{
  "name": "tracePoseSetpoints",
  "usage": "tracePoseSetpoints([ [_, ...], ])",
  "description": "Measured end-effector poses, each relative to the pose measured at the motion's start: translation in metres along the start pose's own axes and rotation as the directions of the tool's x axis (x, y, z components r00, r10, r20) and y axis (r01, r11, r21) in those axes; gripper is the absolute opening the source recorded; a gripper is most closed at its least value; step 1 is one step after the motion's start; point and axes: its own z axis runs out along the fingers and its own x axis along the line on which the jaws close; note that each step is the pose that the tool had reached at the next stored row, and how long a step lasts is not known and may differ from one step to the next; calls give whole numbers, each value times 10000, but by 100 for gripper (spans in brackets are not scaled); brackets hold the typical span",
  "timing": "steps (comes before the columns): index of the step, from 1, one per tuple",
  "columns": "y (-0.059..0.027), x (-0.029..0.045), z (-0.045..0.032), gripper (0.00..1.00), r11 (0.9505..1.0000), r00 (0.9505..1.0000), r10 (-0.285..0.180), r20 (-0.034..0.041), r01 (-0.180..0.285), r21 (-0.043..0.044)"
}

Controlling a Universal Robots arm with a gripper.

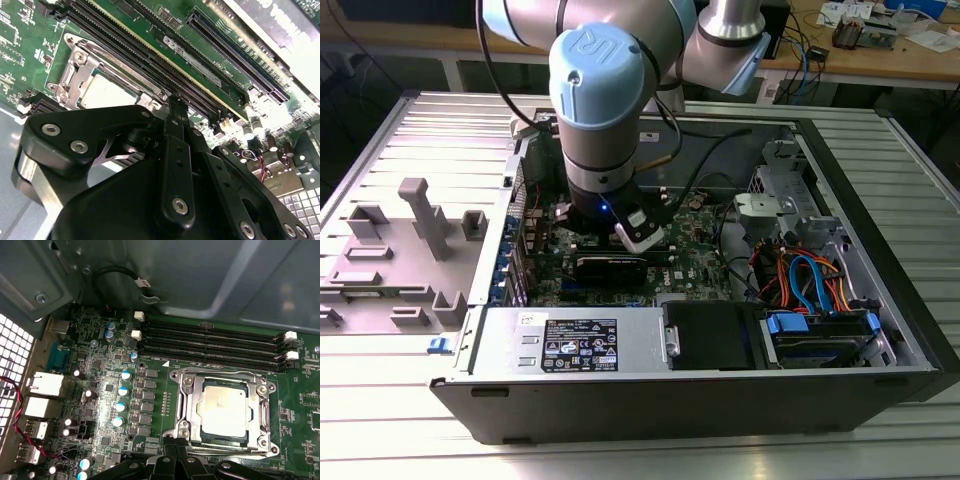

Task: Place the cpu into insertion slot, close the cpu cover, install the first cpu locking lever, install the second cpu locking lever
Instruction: 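Install the second cpu locking lever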

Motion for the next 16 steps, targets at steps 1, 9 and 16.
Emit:
tracePoseSetpoints([
  [1,-1,1,4,11,10000,10000,1,2,-1,-15],
  [9,-8,3,31,11,9999,10000,2,15,-1,-115],
  [16,-6,26,61,11,9996,10000,5,36,-4,-273],
])
